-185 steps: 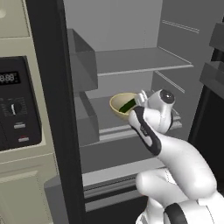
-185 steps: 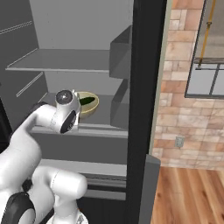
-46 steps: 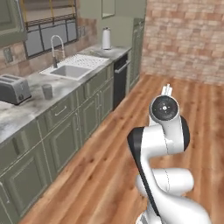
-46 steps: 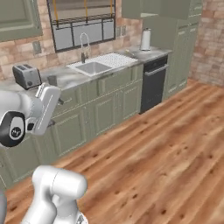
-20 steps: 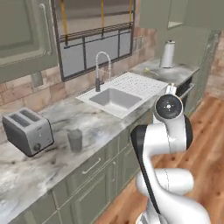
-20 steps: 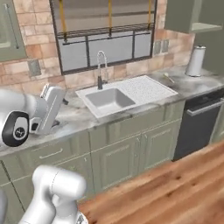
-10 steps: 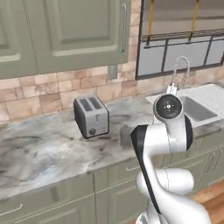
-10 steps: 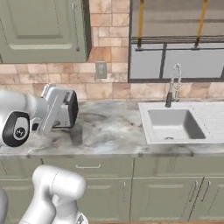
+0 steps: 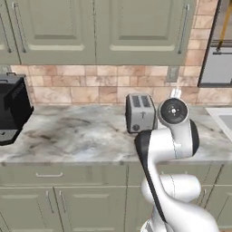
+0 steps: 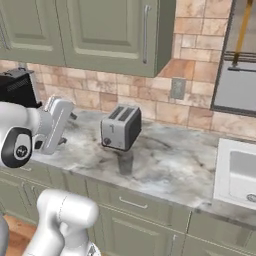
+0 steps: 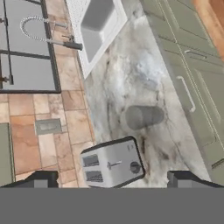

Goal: Move the glass cup from next to the sink to the open cabinet. Then, move the bowl with the cucumber to the fridge to clear the area for faucet cleaning.

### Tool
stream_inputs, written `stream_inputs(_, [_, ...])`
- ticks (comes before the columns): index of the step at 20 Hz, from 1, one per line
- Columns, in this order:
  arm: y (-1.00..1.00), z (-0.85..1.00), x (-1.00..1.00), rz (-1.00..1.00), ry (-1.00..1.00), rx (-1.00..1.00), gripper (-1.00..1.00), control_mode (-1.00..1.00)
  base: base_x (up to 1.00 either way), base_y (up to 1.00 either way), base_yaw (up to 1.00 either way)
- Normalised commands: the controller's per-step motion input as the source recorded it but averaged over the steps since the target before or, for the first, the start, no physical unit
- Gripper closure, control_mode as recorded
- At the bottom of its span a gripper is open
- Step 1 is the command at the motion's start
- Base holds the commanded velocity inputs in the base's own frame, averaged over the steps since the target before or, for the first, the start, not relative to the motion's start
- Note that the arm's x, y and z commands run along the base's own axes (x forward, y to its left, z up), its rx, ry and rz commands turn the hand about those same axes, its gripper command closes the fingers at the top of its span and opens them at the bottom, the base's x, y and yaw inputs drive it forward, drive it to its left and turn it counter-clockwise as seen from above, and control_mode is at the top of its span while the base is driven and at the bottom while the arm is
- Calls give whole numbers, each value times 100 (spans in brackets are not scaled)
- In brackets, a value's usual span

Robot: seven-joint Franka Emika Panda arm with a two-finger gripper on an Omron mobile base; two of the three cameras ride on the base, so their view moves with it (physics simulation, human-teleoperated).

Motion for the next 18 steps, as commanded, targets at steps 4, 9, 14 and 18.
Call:
stream_inputs(4, [0,0,0,0,0,0,-100,100,0,-6,1])
stream_inputs(9, [0,0,0,0,0,0,-100,100,-21,-96,2])
stream_inputs(14, [0,0,0,0,0,0,-100,100,-8,-68,4])
stream_inputs(18, [0,0,0,0,0,0,-100,100,44,-38,1])
